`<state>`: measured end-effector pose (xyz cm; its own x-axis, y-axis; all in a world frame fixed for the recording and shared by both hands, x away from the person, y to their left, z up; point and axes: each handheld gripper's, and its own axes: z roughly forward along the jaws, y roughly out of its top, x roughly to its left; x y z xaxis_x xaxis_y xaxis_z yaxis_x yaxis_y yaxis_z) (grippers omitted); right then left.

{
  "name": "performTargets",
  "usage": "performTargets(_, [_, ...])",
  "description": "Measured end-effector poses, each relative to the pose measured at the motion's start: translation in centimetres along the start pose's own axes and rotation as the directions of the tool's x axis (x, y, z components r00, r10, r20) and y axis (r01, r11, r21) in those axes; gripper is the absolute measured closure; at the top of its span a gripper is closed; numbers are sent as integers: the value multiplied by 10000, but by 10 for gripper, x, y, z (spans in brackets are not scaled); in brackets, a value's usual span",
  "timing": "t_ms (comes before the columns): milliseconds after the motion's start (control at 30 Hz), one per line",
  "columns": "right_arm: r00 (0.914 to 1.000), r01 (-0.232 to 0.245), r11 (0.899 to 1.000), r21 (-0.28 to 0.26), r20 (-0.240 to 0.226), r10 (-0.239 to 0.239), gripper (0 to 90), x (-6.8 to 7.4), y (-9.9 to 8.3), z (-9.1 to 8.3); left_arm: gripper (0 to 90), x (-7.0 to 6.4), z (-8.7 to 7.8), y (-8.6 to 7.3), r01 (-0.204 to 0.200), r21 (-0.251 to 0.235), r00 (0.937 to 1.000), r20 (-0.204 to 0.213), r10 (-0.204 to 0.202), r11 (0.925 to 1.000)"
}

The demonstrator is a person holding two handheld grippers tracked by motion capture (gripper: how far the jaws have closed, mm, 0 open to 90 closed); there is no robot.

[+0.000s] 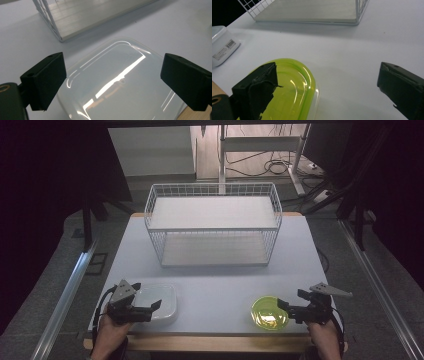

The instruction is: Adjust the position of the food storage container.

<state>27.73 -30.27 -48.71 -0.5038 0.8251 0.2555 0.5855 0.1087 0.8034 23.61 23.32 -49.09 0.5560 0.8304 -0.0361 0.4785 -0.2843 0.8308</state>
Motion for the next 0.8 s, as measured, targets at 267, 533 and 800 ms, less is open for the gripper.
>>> performTargets(267, [9981,329,9994,-99,530,-324,7,7,1,3,66,-1,5,-2,-146,363,9999,-48,148,9992])
performTargets(533, [9957,592,9982,108,712,-599,0,12,3,3,66,0,5,-3,-79,332,9998,-172,85,9994])
performTargets(800, [9909,1270,9868,1000,310,-1307,392,32,12,-6,64,1,4,-4,87,231,9996,-257,-81,9997])
